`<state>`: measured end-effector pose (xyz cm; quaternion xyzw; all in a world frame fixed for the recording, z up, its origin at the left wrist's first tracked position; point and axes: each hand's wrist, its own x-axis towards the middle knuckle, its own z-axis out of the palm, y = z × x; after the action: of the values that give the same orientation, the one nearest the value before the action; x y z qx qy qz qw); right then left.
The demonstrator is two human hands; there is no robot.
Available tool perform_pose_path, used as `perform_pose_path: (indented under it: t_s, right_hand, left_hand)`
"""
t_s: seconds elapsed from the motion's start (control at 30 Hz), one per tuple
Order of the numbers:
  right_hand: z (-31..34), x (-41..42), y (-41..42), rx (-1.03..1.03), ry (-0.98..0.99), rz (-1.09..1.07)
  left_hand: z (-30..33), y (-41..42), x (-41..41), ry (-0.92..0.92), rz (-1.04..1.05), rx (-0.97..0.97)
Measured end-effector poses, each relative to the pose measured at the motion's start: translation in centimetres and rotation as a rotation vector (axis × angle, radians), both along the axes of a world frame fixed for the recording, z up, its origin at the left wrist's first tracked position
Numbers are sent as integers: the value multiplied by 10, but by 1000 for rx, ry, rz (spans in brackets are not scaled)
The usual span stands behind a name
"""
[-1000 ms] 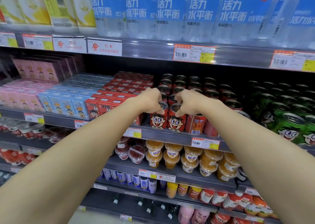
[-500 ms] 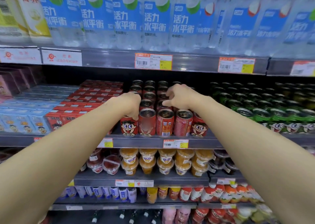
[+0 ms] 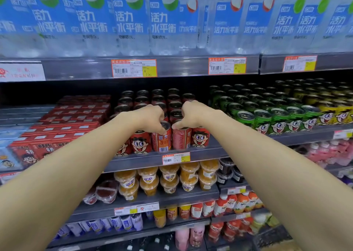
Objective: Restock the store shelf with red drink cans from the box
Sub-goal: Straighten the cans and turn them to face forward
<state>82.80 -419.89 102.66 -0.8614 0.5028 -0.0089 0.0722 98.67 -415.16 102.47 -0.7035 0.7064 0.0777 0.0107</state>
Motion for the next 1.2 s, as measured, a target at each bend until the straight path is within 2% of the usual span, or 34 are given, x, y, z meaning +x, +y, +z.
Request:
perform_pose_path:
  t_s: [0.4, 0.57, 1.07, 1.2]
  right_hand:
    - [-10, 4, 1, -51, 39, -23]
    - [-8, 6, -3, -7, 4, -48]
    - [-3, 3, -17, 106, 79, 40]
    - [-8, 6, -7, -14, 68, -1]
  left_hand:
    - [-13, -5, 8, 98, 30, -39]
    - [-12, -6, 7, 63, 28, -55]
    - [-12, 0, -6, 17, 86, -107]
    - [-7, 1, -2, 47, 59, -63]
